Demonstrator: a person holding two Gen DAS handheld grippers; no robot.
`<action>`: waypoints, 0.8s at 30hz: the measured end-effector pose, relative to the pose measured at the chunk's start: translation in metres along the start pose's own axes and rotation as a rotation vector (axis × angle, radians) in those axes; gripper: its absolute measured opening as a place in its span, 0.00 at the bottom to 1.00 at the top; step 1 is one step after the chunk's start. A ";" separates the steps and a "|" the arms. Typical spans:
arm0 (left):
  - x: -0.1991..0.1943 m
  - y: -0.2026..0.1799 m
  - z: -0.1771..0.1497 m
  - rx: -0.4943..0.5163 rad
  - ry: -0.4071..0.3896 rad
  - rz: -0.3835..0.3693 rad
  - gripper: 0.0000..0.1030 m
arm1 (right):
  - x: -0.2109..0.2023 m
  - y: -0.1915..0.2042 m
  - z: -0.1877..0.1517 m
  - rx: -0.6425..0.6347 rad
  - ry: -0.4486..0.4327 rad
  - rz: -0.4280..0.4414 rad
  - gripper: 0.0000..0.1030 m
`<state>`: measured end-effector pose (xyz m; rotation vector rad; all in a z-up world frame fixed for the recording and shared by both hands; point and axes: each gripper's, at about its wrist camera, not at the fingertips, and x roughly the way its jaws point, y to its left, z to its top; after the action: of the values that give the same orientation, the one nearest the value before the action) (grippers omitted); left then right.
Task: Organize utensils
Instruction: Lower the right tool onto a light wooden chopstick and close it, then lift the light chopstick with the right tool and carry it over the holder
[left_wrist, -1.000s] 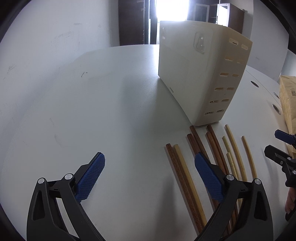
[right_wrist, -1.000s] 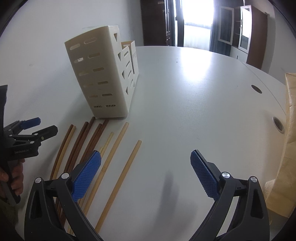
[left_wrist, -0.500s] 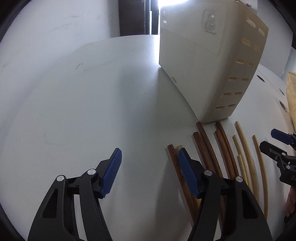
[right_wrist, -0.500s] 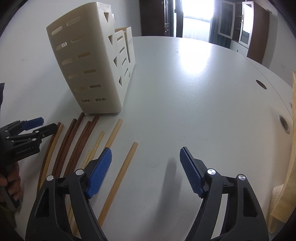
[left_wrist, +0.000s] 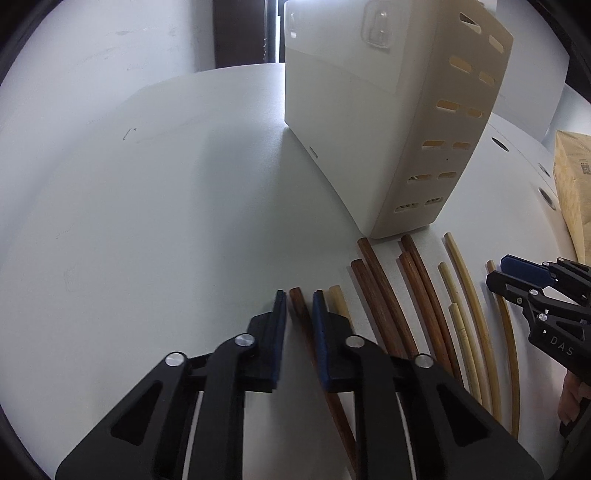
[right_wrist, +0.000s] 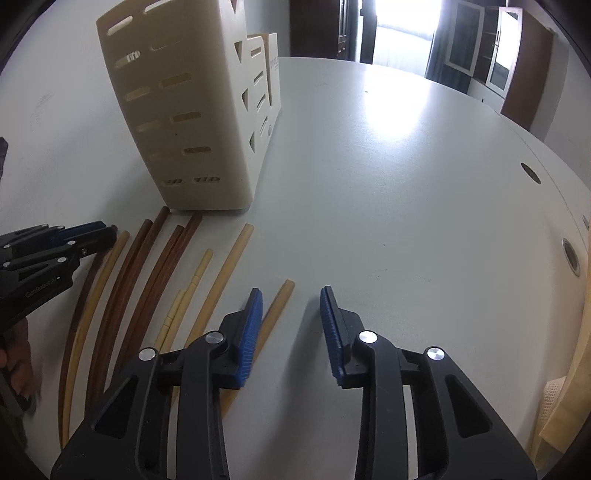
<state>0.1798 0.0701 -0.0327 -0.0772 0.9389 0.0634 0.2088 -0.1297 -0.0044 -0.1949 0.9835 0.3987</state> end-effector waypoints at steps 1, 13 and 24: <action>0.001 0.000 0.001 0.007 0.001 0.003 0.09 | 0.000 -0.001 0.001 0.002 0.004 0.008 0.17; -0.085 0.021 0.016 -0.071 -0.231 -0.059 0.06 | -0.038 -0.015 0.016 0.055 -0.093 0.107 0.07; -0.191 0.008 0.024 -0.031 -0.510 -0.110 0.06 | -0.137 -0.010 0.033 0.048 -0.345 0.154 0.07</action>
<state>0.0855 0.0763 0.1356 -0.1343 0.4233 -0.0054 0.1710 -0.1600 0.1278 -0.0051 0.6688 0.5299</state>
